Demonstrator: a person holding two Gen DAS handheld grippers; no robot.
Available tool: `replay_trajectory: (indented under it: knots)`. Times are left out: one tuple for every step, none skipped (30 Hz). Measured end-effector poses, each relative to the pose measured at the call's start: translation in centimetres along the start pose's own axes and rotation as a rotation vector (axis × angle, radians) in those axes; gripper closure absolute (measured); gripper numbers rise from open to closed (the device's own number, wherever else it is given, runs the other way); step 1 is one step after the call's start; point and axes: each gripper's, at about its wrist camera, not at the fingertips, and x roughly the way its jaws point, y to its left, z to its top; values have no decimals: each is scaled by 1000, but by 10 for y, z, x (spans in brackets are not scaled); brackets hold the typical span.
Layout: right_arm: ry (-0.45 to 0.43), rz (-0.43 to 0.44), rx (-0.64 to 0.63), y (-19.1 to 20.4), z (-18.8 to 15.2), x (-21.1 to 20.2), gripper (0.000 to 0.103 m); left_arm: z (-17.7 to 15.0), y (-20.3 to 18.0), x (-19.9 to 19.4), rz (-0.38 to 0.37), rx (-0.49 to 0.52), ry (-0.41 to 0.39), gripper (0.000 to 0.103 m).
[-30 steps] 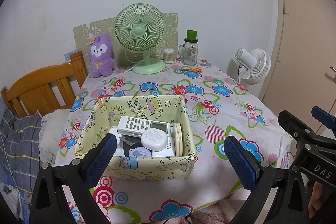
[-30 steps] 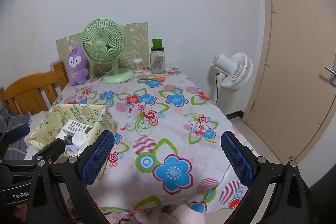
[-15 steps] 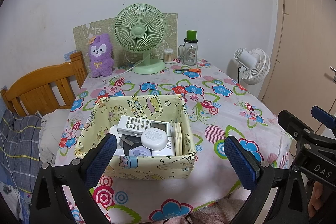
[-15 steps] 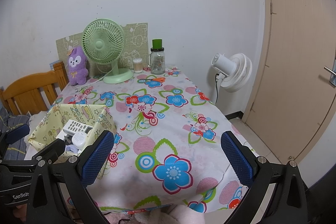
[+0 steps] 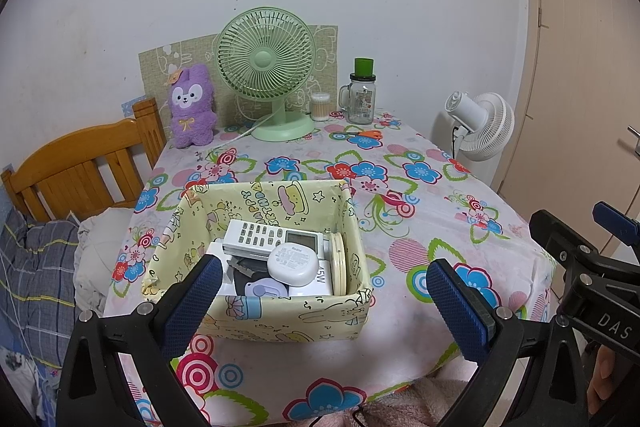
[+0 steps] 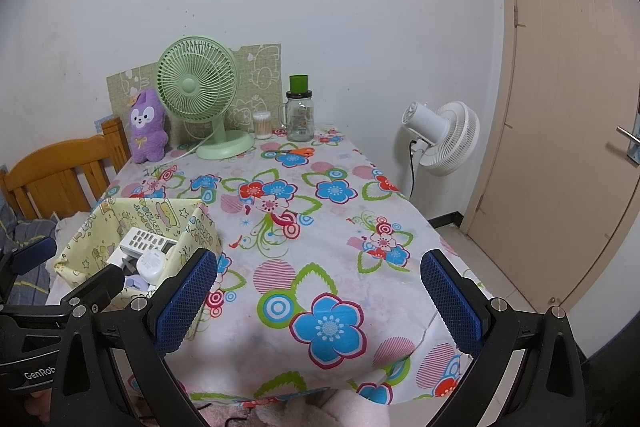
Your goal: Organize rigid objects
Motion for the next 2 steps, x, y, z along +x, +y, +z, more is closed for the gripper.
replay_trajectory:
  knots:
    - [1, 0, 0, 0, 0, 0, 0, 0, 0, 0, 0, -1, 0, 0]
    - [1, 0, 0, 0, 0, 0, 0, 0, 0, 0, 0, -1, 1, 0]
